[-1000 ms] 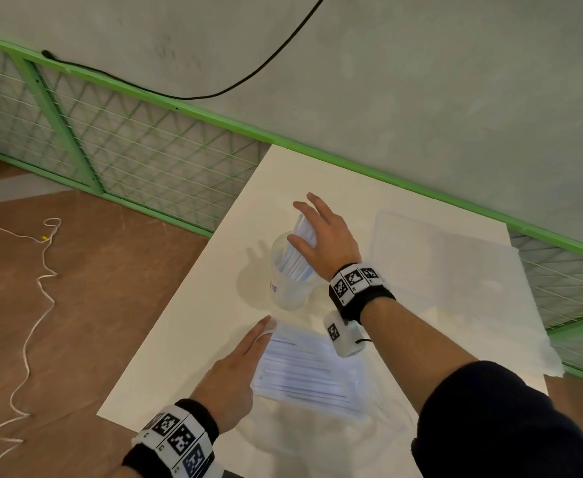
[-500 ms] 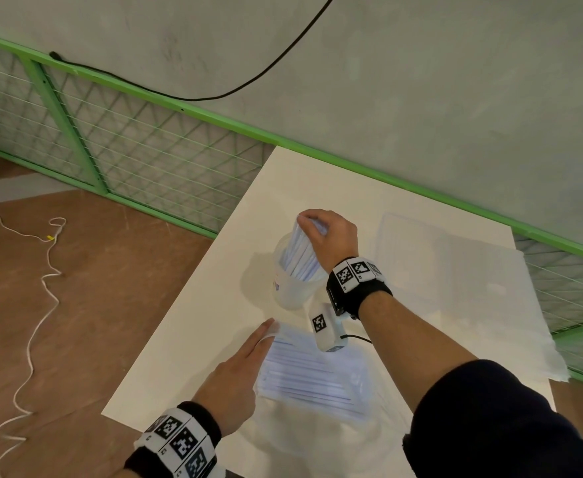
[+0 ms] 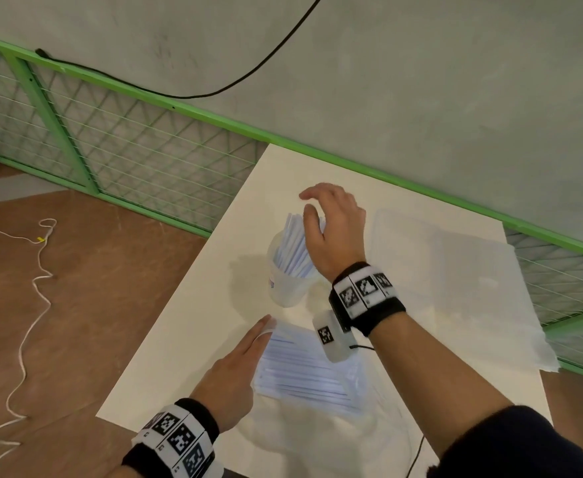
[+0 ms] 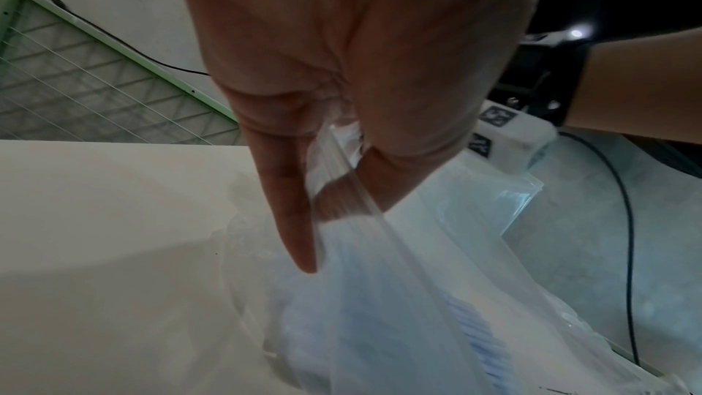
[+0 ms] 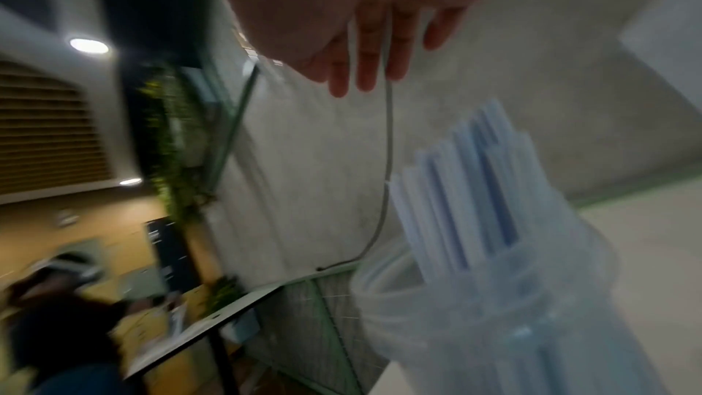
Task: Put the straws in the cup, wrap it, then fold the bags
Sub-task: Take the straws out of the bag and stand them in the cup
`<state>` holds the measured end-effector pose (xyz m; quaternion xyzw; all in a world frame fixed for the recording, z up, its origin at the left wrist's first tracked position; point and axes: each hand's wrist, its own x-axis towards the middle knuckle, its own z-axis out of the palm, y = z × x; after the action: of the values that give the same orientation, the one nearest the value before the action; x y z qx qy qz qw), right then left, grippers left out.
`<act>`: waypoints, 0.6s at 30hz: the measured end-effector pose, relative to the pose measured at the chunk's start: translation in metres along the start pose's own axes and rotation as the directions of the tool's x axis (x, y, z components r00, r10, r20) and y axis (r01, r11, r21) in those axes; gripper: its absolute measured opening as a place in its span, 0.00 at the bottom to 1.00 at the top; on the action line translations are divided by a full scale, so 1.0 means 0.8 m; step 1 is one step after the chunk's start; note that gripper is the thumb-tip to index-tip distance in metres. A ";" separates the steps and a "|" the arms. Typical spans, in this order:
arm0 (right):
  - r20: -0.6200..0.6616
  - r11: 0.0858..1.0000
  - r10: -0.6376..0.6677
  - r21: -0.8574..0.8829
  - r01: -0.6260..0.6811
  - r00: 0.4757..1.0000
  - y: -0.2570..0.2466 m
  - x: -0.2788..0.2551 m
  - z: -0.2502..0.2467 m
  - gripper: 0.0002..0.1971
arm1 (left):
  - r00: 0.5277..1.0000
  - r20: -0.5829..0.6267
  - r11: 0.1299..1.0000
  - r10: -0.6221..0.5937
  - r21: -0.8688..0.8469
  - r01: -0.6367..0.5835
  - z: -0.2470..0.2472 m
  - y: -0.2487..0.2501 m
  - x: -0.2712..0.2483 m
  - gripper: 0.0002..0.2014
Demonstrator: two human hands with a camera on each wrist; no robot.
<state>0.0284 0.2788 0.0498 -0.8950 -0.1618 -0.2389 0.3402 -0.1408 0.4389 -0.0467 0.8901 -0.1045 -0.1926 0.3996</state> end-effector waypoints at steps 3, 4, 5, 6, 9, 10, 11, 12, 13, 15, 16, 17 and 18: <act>0.064 0.952 -0.290 0.123 0.281 0.955 -0.034 -0.062 -0.024 0.13 | 1.000 0.014 0.999 -0.025 0.036 0.025 0.002 -0.003 0.003 0.52; 0.149 0.940 -0.335 0.124 0.318 0.930 -0.040 -0.091 -0.028 0.13 | 0.999 0.014 0.998 -0.039 0.050 0.038 0.002 -0.003 0.004 0.51; 0.265 0.940 -0.340 0.107 0.323 0.902 -0.042 -0.121 -0.029 0.13 | 0.999 0.008 0.998 -0.042 0.055 0.042 0.002 -0.002 0.006 0.50; 0.414 0.952 -0.298 0.062 0.300 0.860 -0.041 -0.150 -0.027 0.12 | 1.000 0.000 0.999 -0.025 0.047 0.025 0.003 -0.002 0.007 0.49; 0.799 0.963 0.055 -0.201 0.180 0.599 -0.017 -0.218 -0.010 0.14 | 0.999 -0.007 0.999 0.051 0.005 -0.051 0.006 0.001 0.011 0.51; 0.817 0.942 0.126 -0.276 0.189 0.563 -0.008 -0.235 -0.003 0.15 | 0.998 -0.008 0.998 0.061 0.005 -0.061 0.008 0.002 0.013 0.51; 0.817 0.928 0.160 -0.315 0.197 0.554 -0.002 -0.249 0.002 0.16 | 0.998 -0.009 0.998 0.066 0.012 -0.066 0.009 0.004 0.015 0.51; 0.824 0.916 0.178 -0.338 0.215 0.537 0.002 -0.259 0.007 0.16 | 0.997 -0.009 0.997 0.070 0.020 -0.070 0.011 0.007 0.016 0.50; 0.819 0.895 0.206 -0.378 0.235 0.535 0.006 -0.269 0.012 0.17 | 0.997 -0.009 0.997 0.076 0.024 -0.076 0.013 0.008 0.017 0.50; 0.785 0.860 0.194 -0.424 0.283 0.588 0.016 -0.283 0.025 0.21 | 0.996 -0.004 0.996 0.086 0.023 -0.086 0.017 0.008 0.020 0.50; 0.774 0.853 0.187 -0.433 0.290 0.605 0.018 -0.288 0.029 0.22 | 0.996 -0.001 0.996 0.091 0.024 -0.091 0.019 0.006 0.020 0.50; 0.768 0.850 0.187 -0.440 0.291 0.613 0.018 -0.290 0.031 0.22 | 0.996 0.002 0.995 0.093 0.027 -0.093 0.020 0.004 0.021 0.51; 0.760 0.845 0.180 -0.445 0.297 0.625 0.018 -0.291 0.032 0.21 | 0.996 0.003 0.995 0.093 0.029 -0.093 0.020 0.002 0.021 0.51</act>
<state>-0.1512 0.2565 -0.0998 -0.9595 -0.2501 0.1252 -0.0332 -0.1324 0.4211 -0.0593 0.8898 -0.1489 -0.1730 0.3951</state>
